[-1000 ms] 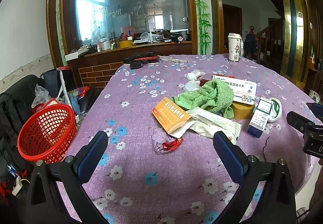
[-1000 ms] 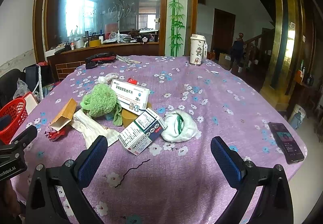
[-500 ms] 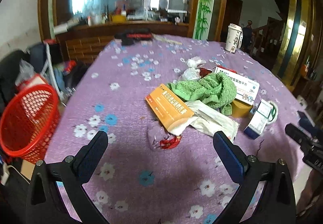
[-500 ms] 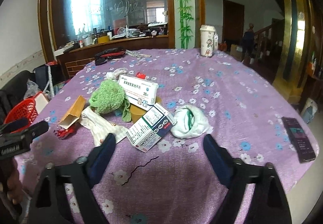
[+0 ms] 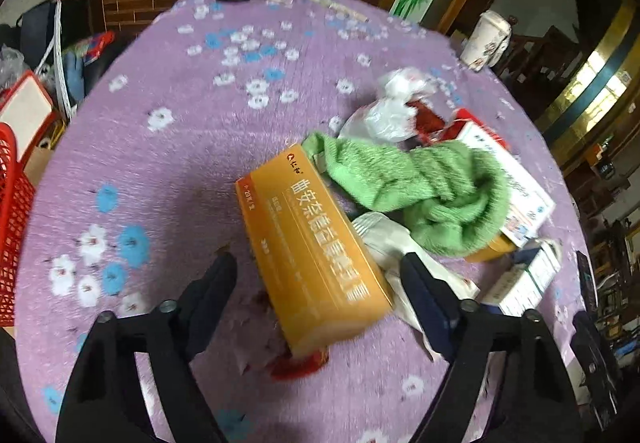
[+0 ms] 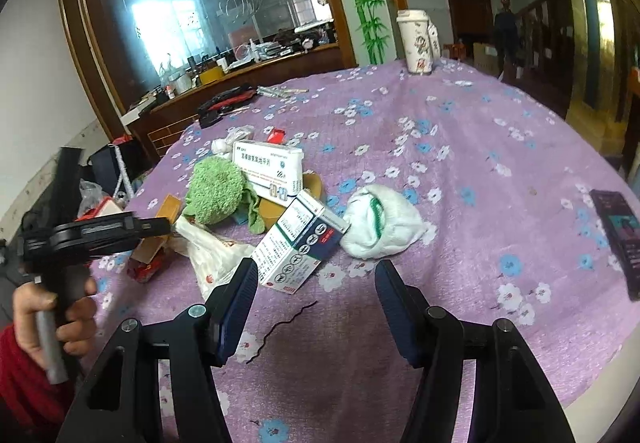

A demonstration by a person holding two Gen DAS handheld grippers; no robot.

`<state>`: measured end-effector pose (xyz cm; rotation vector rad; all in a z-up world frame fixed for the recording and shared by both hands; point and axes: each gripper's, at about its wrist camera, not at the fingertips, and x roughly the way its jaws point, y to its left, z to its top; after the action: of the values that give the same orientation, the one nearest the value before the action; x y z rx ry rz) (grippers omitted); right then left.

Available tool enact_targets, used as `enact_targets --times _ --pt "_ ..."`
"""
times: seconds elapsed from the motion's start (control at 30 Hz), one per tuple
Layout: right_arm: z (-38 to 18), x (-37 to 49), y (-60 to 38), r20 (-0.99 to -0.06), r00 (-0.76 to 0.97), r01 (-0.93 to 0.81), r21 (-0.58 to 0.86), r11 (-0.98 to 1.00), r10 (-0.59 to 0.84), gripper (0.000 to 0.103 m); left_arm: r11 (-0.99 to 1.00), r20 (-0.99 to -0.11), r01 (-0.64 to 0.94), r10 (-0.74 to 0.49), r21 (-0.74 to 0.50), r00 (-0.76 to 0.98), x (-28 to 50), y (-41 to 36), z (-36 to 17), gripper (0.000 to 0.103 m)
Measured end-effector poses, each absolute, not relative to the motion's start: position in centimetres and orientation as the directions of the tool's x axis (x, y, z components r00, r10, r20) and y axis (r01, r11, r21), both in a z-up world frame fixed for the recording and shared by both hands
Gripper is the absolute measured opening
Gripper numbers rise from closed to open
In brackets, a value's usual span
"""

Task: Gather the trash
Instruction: 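Grasp the orange box with the left tool while the right tool grasps the white-blue medicine box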

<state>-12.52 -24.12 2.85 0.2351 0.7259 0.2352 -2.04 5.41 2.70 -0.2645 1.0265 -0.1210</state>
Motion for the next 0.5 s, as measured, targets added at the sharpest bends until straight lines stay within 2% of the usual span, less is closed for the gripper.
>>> enact_targets --times 0.07,0.1,0.33,0.5 --pt "2.6 -12.0 -23.8 -0.632 0.709 -0.135 0.313 0.940 0.312 0.065 0.960 -0.821 -0.025 -0.225 -0.279 0.524 -1.5 5.3 2.5 0.077" --pt "2.5 -11.6 -23.6 -0.638 0.700 -0.135 0.324 0.936 0.322 0.065 0.964 -0.821 -0.025 -0.211 -0.263 0.530 -1.3 5.2 2.6 0.065" --pt "0.4 -7.4 -23.2 -0.681 0.624 -0.052 0.452 0.890 0.382 0.065 0.948 -0.800 -0.011 -0.263 -0.319 0.540 -0.8 6.0 2.3 0.056" --pt "-1.3 -5.2 -23.1 -0.700 0.588 -0.007 0.497 0.868 0.405 0.065 0.945 -0.781 0.023 -0.283 -0.326 0.557 -1.4 6.0 2.5 0.053"
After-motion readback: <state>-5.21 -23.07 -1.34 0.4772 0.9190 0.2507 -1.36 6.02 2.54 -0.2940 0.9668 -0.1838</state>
